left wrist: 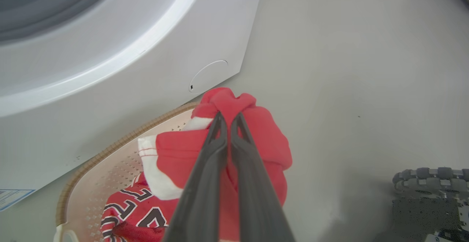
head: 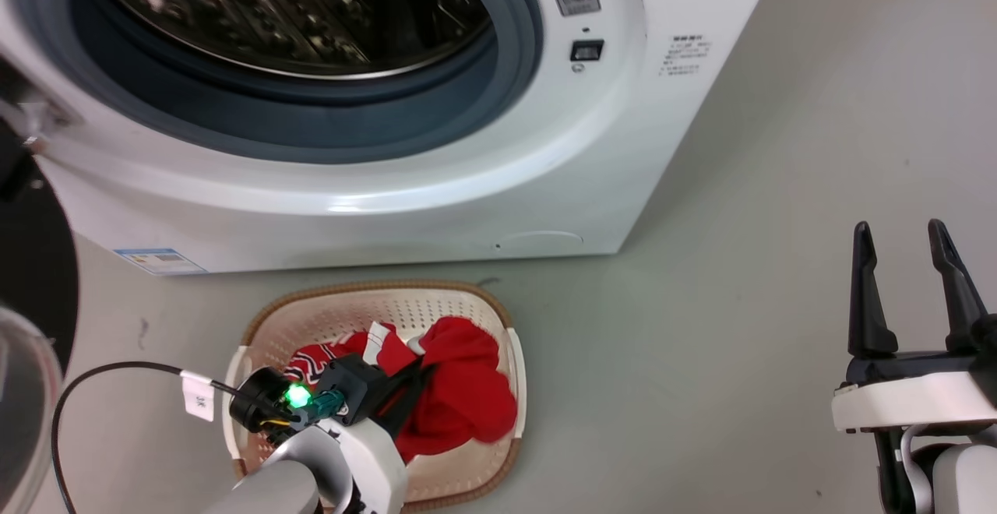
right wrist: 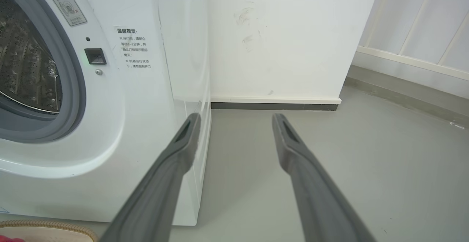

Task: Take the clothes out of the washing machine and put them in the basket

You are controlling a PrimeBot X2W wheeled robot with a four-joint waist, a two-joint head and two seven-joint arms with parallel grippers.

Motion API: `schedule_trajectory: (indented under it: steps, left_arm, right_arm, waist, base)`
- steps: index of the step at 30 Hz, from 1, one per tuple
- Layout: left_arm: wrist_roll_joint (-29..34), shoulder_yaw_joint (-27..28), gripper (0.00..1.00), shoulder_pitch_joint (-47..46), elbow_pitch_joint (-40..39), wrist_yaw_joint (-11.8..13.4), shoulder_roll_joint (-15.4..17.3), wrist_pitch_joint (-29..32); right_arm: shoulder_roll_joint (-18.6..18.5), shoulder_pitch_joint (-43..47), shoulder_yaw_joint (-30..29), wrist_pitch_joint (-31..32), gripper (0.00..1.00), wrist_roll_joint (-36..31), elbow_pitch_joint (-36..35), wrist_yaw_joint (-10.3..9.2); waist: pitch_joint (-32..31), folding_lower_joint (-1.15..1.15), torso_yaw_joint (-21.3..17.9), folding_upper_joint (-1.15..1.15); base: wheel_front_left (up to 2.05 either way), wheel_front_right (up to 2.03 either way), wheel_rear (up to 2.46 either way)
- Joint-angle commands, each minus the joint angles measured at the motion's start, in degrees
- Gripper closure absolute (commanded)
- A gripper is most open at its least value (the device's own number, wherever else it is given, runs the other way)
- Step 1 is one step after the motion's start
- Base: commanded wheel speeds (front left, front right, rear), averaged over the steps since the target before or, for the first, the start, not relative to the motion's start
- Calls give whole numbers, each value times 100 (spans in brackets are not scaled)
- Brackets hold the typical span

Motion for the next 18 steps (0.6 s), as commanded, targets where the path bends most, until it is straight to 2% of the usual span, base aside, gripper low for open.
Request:
schedule_trajectory:
  steps: [1, 11, 18]
  left_arm:
    - [17, -6, 100, -85, 250, -65, -72, -74]
    - [8, -204, 100, -917, 2373, -530, -765, -192]
    - [-38, -262, 100, -1494, 3382, -646, -987, -385]
  right_arm:
    - [0, -24, 26, -11, 0, 11, -59, -4]
    - [0, -357, 224, -11, 0, 125, -372, -4]
    - [1, -492, 274, -10, 0, 195, -562, -4]
  waist:
    - [217, 0, -140, 0]
    - [1232, 0, -559, 0]
    - [1903, 0, -819, 0]
  base:
    - [0, 0, 0]
    - [0, 0, 0]
    - [0, 0, 0]
